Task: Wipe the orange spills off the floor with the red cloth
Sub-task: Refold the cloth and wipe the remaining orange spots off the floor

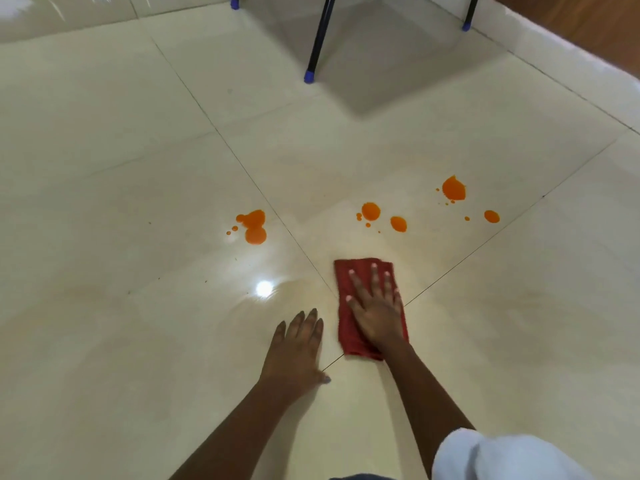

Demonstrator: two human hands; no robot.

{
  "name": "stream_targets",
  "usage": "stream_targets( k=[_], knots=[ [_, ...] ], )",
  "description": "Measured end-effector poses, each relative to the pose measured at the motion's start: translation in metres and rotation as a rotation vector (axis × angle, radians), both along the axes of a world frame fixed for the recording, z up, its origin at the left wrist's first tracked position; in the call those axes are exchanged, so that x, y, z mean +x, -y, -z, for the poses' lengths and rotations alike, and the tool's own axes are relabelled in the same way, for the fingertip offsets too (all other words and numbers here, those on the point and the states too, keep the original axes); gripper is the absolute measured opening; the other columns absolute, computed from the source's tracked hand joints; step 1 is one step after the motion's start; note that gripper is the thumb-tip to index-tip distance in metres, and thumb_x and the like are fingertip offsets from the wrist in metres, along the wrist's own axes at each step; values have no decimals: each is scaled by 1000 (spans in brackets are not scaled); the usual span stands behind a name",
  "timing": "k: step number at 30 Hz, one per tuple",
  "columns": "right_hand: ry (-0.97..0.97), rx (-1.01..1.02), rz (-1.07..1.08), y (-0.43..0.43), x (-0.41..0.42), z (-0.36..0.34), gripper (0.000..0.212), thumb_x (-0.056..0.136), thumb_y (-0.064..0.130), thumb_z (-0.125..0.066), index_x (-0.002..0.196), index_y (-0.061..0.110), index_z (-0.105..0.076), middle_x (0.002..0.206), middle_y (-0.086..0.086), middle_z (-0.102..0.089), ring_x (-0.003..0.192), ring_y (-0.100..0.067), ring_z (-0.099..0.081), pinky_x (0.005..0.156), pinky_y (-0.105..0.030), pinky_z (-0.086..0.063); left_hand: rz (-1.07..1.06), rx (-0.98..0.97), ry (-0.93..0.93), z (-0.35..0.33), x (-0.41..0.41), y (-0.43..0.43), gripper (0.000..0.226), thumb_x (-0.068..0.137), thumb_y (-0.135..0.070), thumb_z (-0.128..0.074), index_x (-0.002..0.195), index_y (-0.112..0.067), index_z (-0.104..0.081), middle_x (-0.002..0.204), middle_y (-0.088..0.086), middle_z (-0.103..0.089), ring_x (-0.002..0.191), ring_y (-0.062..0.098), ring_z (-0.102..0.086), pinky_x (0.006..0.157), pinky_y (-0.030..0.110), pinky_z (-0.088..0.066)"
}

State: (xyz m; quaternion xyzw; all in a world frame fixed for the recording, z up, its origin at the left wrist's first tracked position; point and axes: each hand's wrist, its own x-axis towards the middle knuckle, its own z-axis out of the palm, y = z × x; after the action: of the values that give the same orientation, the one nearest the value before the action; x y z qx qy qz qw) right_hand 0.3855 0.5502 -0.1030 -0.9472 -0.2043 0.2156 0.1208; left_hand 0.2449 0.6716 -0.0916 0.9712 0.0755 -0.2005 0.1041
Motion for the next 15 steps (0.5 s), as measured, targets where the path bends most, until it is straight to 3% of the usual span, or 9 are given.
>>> stream_targets(
  k=[3,5,7,10,13,15],
  knots=[
    [45,268,454,18,-17,-3,62,93,43,-48,147,33,-18,158,-3,-7,144,-25,-7,113,-42,-10,51,20,53,7,-2,-5,102,77,-64,-55,150,-11,-7,153,0,15,146,25,0,116,47,-4],
    [113,271,643,16,-31,-10,66,89,34,-57,146,19,-26,153,-10,-23,138,-30,-21,110,-44,-20,69,12,120,15,-4,-7,109,56,-73,-68,139,-8,-41,152,7,-21,136,29,-36,106,50,-32],
    [101,262,744,7,-32,-16,73,84,23,-65,144,7,-27,145,-18,-32,130,-35,-30,106,-46,-27,98,33,177,24,-7,-9,108,39,-77,-73,123,-10,-61,137,9,-52,119,26,-56,92,46,-47],
    [-106,422,1001,-7,-15,-24,74,73,4,-71,136,0,-34,130,-24,-43,112,-38,-48,96,-42,-42,132,26,223,26,-7,-13,101,43,-74,-73,121,-11,-62,132,8,-58,119,25,-57,89,42,-50],
    [-460,771,1174,-11,1,-45,40,68,-14,-65,106,-4,-56,99,-21,-63,79,-30,-60,70,-37,-55,101,45,245,25,-12,-24,87,60,-68,-65,124,-11,-57,135,8,-55,122,24,-53,92,38,-48],
    [-637,944,1147,-14,6,-65,33,69,-19,-61,99,-4,-60,84,-16,-64,69,-26,-61,55,-31,-56,62,55,277,24,-18,-36,73,71,-59,-52,125,-9,-56,135,9,-55,121,24,-55,92,39,-48]
  ],
)
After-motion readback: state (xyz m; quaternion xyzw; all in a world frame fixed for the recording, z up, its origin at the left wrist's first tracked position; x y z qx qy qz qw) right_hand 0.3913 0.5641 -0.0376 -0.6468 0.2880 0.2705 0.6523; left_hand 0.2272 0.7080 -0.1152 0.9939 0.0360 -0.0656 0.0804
